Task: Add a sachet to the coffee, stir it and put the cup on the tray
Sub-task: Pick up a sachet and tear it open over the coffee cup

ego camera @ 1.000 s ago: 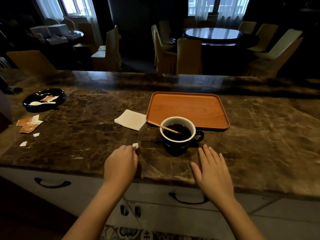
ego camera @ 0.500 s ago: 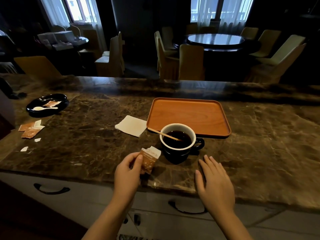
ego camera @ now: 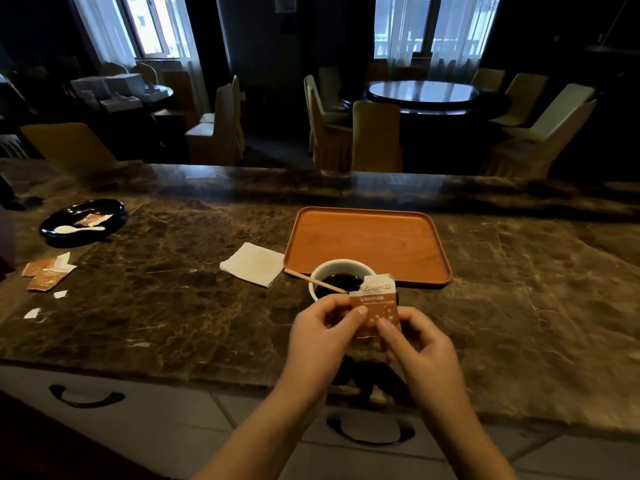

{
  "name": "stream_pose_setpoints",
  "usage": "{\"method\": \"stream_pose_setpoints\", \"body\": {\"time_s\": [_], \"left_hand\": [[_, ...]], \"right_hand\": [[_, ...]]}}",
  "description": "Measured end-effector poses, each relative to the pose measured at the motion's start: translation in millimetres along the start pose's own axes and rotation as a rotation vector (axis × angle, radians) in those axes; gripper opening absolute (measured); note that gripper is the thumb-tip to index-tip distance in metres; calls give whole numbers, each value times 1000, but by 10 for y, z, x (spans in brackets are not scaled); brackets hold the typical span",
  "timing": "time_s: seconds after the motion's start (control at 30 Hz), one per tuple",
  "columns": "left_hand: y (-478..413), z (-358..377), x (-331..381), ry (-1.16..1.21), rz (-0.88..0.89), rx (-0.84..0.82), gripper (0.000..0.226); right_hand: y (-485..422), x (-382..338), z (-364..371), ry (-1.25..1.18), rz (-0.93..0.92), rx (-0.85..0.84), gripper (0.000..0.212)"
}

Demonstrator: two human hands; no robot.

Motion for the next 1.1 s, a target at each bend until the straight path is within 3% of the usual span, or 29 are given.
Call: {"method": "stream_pose_setpoints", "body": {"time_s": [0.13, 0.33, 0.5, 0.7, 0.93, 1.1], "left_hand": [[-158, 89, 168, -149, 30, -97, 13], [-576, 313, 567, -492, 135, -385, 9], [-863, 455, 707, -501, 162, -357, 12], [-1056, 364, 656, -511, 45, -363, 6], [-1181, 188, 557, -701, -38, -419, 6], [-1245, 172, 478, -752, -28, -379, 12]], "right_hand": [[-163, -31, -50, -63, 92, -58, 11], [-463, -192, -74, -3, 114, -212, 13], [-705, -230, -33, -196, 235, -177, 13], [-822, -166, 44, -204, 261, -132, 14], [-1044, -121, 99, 88, 231, -211, 19], [-1106, -111, 145, 145, 201, -190, 23]]}}
Point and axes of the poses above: each hand's wrist, its own y-axis away from the middle knuckle, its own z-axis out of the palm, x = y × z, the point moved 5 cm from there along -y, towards the middle knuckle, and after that the axes turned 11 degrees about x, right-handed, at the moved point
